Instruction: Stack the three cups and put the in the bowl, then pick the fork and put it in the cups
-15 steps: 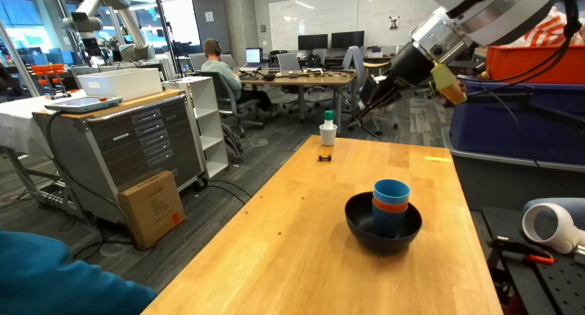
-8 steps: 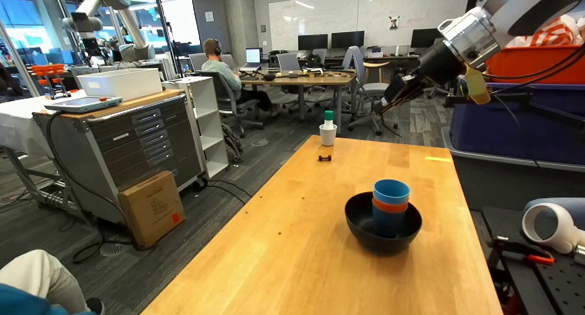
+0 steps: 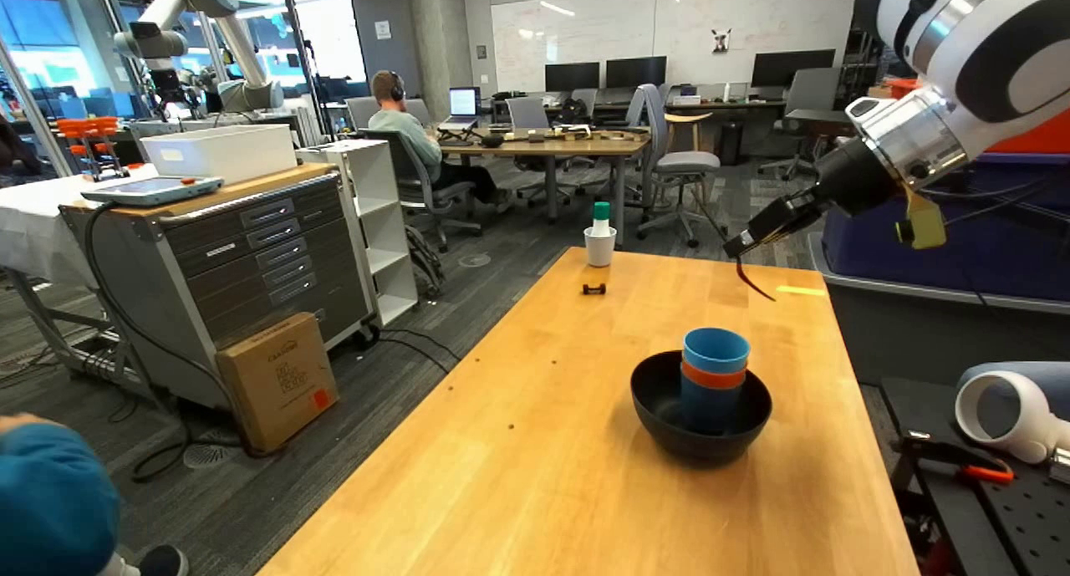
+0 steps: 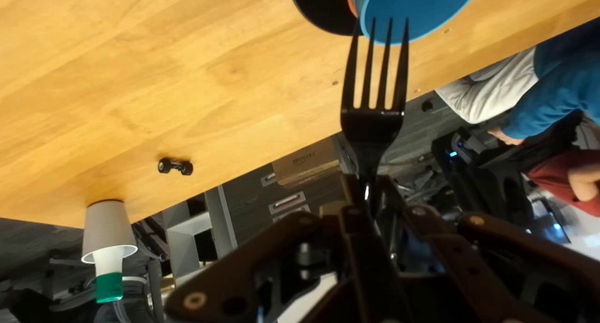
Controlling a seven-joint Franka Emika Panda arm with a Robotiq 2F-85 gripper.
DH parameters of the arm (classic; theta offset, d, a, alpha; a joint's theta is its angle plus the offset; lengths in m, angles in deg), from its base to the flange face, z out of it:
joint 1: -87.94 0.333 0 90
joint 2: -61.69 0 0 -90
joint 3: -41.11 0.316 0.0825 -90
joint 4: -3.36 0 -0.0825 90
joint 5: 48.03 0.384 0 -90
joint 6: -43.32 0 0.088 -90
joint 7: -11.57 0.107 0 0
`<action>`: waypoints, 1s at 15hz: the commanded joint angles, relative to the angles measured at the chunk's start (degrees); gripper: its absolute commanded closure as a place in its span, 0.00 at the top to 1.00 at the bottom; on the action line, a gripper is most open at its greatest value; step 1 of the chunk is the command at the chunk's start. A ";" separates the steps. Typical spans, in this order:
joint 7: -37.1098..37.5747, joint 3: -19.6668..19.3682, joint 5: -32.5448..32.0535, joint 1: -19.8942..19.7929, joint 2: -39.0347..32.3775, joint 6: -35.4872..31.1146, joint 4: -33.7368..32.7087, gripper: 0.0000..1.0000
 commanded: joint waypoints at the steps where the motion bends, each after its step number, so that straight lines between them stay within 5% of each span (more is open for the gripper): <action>1: -12.53 -0.56 11.53 -1.62 -4.28 10.27 0.27 0.03; 8: -18.29 -0.49 16.30 -0.62 -14.51 26.30 0.68 0.03; 15: -18.23 -1.65 16.31 0.90 -18.55 32.32 0.53 0.03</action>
